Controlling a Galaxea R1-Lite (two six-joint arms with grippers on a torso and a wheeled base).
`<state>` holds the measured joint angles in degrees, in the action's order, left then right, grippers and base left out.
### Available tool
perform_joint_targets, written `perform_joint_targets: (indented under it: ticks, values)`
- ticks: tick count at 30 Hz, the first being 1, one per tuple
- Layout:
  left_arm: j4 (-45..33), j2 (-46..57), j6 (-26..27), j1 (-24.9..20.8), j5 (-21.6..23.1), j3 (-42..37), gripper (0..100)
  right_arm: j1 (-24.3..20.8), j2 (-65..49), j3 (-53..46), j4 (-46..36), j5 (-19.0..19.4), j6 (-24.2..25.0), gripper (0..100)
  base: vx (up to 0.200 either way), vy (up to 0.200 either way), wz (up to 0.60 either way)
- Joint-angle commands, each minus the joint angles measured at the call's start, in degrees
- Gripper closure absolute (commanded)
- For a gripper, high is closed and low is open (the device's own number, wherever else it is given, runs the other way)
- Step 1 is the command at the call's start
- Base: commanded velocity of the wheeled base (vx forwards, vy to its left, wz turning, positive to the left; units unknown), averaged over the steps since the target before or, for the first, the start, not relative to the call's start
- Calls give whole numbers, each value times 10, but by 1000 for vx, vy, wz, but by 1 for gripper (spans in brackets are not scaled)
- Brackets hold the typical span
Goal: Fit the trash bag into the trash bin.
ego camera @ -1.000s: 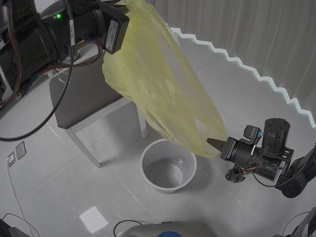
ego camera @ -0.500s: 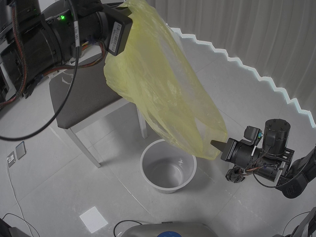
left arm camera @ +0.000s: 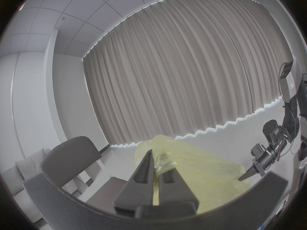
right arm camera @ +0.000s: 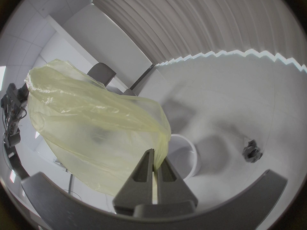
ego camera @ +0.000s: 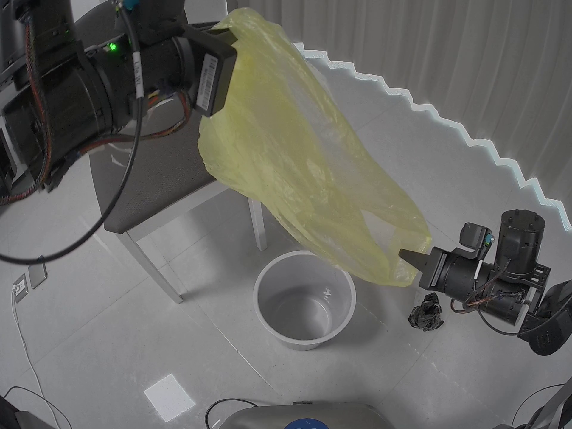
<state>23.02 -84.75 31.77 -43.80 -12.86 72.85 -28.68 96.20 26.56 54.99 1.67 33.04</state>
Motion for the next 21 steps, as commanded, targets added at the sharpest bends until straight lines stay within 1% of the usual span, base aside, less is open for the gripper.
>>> perform_joint_targets:
  ticks: [1, 6, 7, 8, 10, 13, 15, 17, 21]
  values:
    - [-17, 13, -27, 9, -1, -26, 100, 28, -51, -12, -19, 1, -30, 100, 0, 0, 0]
    - [-31, 32, -68, 13, -1, -80, 100, 30, -69, -35, -26, 1, -68, 100, 0, 0, 0]
    - [-31, 32, -68, 13, -1, -80, 100, 30, -69, -35, -26, 1, -68, 100, 0, 0, 0]
    - [-32, 40, -82, 14, -1, -93, 100, 27, -71, -43, -25, -8, -87, 100, 0, 0, 0]
    - [-39, 52, -99, 19, -1, -110, 100, 26, -82, -49, -25, -10, -113, 100, 0, 0, 0]
    - [-57, 62, -116, 21, -1, -123, 100, 26, -98, -42, -31, -10, -129, 100, 0, 0, 0]
    - [-65, 63, -135, 20, -1, -127, 100, 26, -102, -31, -50, -10, -140, 100, 0, 0, 0]
    - [-75, 65, -159, 15, -1, -144, 100, 25, -103, -13, -101, -8, -152, 100, 0, 0, 0]
    - [-75, 63, -168, 7, 0, -175, 100, 17, -101, -3, -164, 1, -154, 100, 0, 0, 0]
